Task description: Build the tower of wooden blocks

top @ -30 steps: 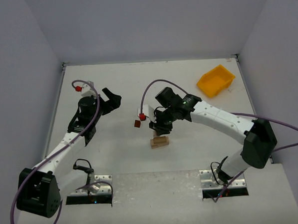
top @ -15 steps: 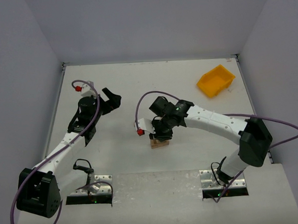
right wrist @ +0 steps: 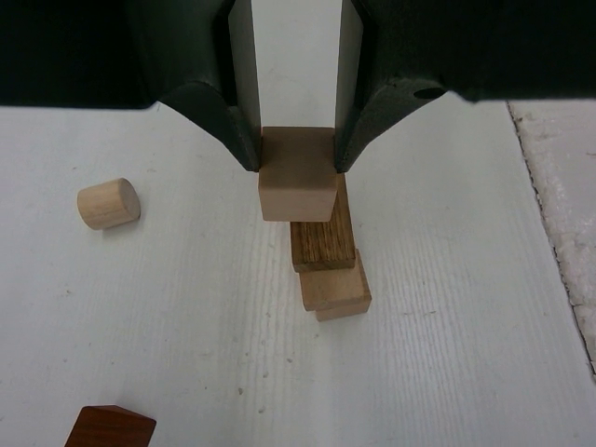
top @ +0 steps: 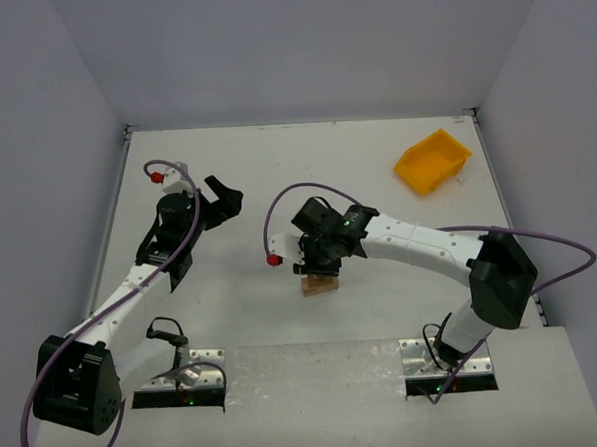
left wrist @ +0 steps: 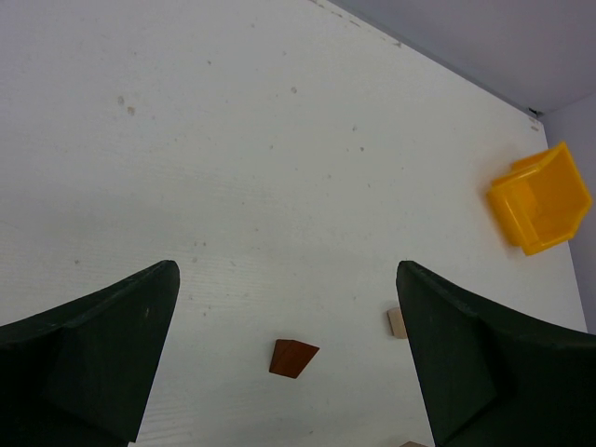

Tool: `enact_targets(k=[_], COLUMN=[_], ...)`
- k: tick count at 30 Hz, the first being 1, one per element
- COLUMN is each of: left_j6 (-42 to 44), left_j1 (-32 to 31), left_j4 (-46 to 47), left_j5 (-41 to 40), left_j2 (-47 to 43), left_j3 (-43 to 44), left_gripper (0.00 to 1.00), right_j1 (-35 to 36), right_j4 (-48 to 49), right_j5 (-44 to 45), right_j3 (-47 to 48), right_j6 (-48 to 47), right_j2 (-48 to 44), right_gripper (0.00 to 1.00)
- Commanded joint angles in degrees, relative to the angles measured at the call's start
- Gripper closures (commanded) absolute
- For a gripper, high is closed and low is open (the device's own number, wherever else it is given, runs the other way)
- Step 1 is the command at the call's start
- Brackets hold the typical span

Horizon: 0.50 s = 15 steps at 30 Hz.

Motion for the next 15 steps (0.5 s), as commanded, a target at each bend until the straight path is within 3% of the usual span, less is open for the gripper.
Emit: enact_targets(k=[1, 15], left_j6=[0.4, 0.4], left_j1=[0.4, 0.4], left_j4=[3.0, 3.0], left_j5=[-0.4, -0.4], left_j2=[-1.4, -1.8], left_j3=[-0.3, -0.4], left_gripper=[0.0, 0.0], right_j1=[0.9, 2.0], right_j4=[1.8, 2.8], right_j5=[1.6, 2.3], right_j3=[-0.5, -2.9], right_j6=[2.1, 4.9], right_j2=[-0.3, -2.5], right_gripper=[0.83, 0.8])
